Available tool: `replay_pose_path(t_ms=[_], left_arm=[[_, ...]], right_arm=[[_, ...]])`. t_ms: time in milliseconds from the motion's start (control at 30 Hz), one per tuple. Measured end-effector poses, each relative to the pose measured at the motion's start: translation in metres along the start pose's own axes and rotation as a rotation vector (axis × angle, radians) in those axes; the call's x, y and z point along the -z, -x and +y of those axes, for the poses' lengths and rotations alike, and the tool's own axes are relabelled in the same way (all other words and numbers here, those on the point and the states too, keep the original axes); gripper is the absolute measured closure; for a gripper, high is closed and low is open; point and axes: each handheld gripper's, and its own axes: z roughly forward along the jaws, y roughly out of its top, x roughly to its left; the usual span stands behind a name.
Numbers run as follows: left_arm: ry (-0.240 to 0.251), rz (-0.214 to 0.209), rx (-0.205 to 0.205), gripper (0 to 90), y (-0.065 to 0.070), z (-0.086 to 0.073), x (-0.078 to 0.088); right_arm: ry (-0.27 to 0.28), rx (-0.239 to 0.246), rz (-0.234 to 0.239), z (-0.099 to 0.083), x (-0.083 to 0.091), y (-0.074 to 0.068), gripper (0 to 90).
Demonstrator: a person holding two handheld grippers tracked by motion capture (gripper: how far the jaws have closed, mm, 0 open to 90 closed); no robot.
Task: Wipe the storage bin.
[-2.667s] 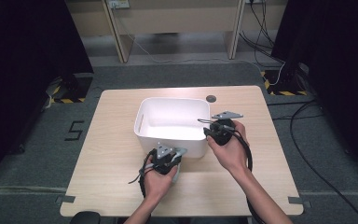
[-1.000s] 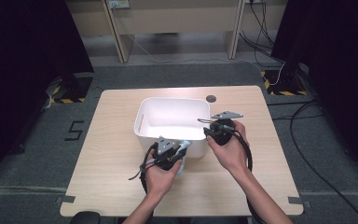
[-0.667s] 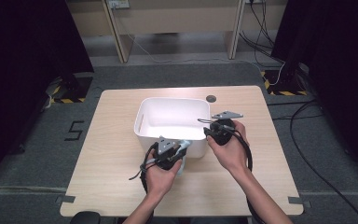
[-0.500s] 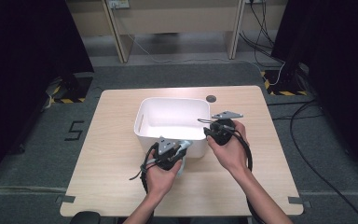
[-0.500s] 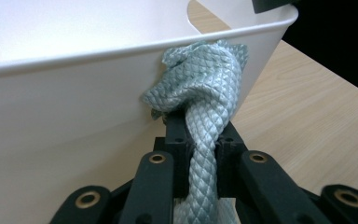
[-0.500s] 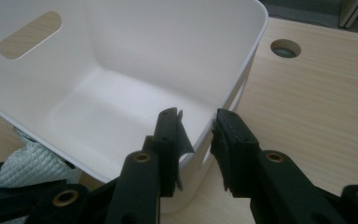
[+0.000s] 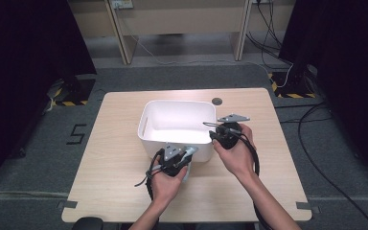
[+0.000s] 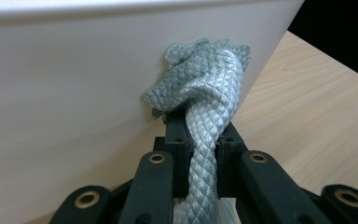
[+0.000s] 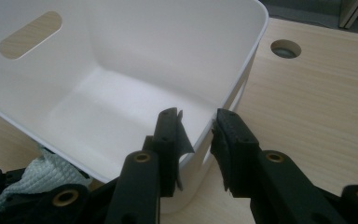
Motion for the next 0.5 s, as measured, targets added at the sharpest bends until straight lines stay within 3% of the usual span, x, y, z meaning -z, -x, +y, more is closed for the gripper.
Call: replay_pose_path(t_ms=[500], left_arm=[[-0.033, 0.011, 0.001, 79.3, -0.002, -0.013, -0.011]], right_arm=[[0.001, -0.001, 0.0, 0.0, 0.0, 0.0, 70.9]])
